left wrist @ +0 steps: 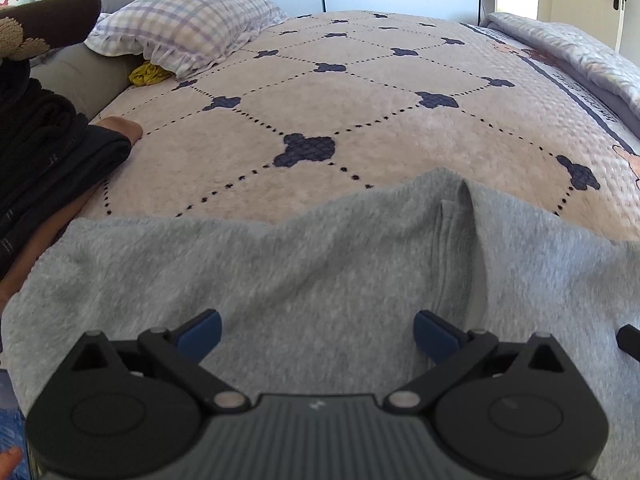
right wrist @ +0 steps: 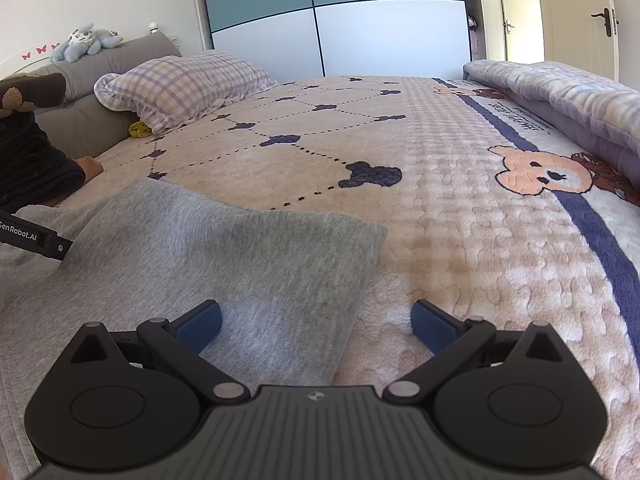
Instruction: Fold clothes
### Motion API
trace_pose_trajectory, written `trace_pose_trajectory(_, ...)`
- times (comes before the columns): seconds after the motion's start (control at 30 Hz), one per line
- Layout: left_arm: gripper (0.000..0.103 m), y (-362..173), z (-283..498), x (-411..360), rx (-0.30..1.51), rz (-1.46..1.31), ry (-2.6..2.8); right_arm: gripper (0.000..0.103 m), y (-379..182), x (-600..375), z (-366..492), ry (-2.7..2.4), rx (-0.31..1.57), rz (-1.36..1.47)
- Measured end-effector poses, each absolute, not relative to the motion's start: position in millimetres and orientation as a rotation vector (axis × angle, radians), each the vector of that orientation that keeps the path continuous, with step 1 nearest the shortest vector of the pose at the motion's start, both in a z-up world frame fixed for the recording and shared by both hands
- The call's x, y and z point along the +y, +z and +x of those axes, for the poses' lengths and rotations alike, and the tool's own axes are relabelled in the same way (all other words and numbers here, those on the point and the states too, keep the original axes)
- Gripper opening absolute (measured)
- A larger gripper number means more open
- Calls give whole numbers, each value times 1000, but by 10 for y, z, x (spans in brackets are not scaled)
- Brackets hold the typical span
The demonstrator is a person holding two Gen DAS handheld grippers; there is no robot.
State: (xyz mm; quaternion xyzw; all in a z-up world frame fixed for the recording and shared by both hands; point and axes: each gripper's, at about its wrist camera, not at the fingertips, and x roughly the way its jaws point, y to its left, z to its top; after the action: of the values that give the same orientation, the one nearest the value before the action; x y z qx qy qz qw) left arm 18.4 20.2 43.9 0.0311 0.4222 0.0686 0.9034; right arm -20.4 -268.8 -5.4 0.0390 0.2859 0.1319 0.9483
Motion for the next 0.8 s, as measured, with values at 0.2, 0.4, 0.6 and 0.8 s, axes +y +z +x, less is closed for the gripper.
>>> trace_pose_trajectory(0.2, 103, 446, 184, 188, 874, 77, 146, 103, -55, -2688, -205, 268, 582, 79)
trace_pose_trajectory(0.4, 103, 457, 157, 222, 844, 58, 120, 103, -55, -2687, -206, 268, 582, 80)
trace_pose_trajectory(0.6, 103, 326, 154, 395, 865, -20, 88, 103, -55, -2688, -206, 268, 582, 79)
trace_pose_trajectory(0.8, 103, 320, 79, 469, 875, 31, 85, 103, -55, -2687, -207, 268, 582, 79)
